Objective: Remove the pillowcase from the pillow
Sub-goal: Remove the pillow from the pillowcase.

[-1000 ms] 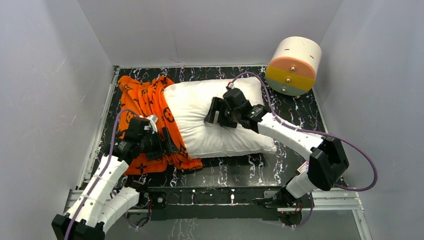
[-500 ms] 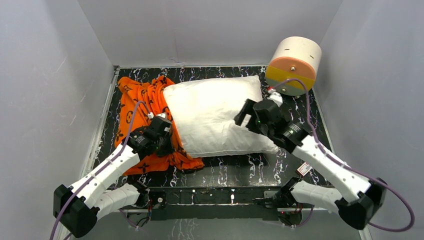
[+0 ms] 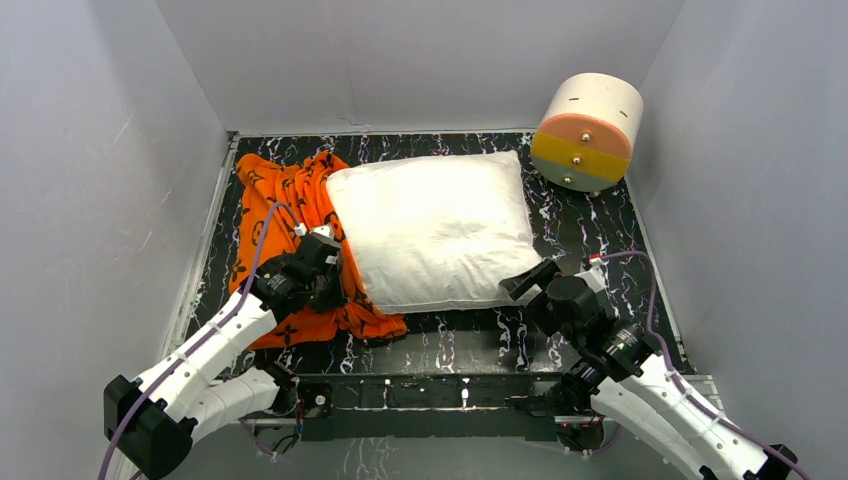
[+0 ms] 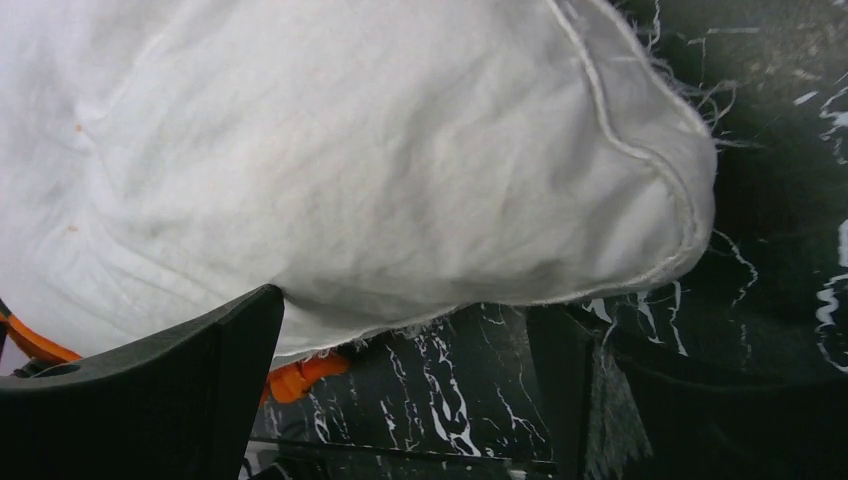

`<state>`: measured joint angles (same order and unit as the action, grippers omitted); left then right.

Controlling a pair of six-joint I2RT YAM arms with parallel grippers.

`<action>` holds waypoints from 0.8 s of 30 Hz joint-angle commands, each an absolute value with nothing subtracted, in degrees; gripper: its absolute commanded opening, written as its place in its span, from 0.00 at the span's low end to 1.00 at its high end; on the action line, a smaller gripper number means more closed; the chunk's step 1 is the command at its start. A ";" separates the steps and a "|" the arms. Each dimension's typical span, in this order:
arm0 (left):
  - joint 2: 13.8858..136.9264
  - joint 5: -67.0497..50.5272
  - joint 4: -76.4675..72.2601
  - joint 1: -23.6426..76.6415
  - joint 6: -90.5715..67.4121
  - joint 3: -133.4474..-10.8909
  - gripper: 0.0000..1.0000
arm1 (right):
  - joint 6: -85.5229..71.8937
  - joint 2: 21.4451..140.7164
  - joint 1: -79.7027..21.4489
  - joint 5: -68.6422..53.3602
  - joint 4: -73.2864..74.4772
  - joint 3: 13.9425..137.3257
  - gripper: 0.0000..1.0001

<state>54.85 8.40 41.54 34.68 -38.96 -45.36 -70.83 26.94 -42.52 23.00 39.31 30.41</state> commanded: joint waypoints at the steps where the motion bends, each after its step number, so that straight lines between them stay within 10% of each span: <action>1: 54.44 8.84 37.86 34.90 -38.14 -45.38 0.00 | -85.00 25.46 -42.46 20.93 21.05 23.15 0.99; 7: 55.27 7.77 37.94 34.90 -38.44 -44.91 0.00 | -87.93 31.53 -42.41 24.96 5.01 20.01 0.88; 13: 54.72 8.67 38.41 34.90 -38.31 -44.93 0.00 | -83.79 41.12 -40.27 26.81 7.69 24.70 0.19; 16: 52.41 10.70 39.33 34.95 -39.53 -45.04 0.00 | -78.89 41.91 -38.77 31.68 14.72 29.14 0.01; 24: 47.39 25.56 52.22 34.94 -46.34 -47.56 0.00 | -72.45 39.96 -38.43 58.50 46.73 46.49 0.00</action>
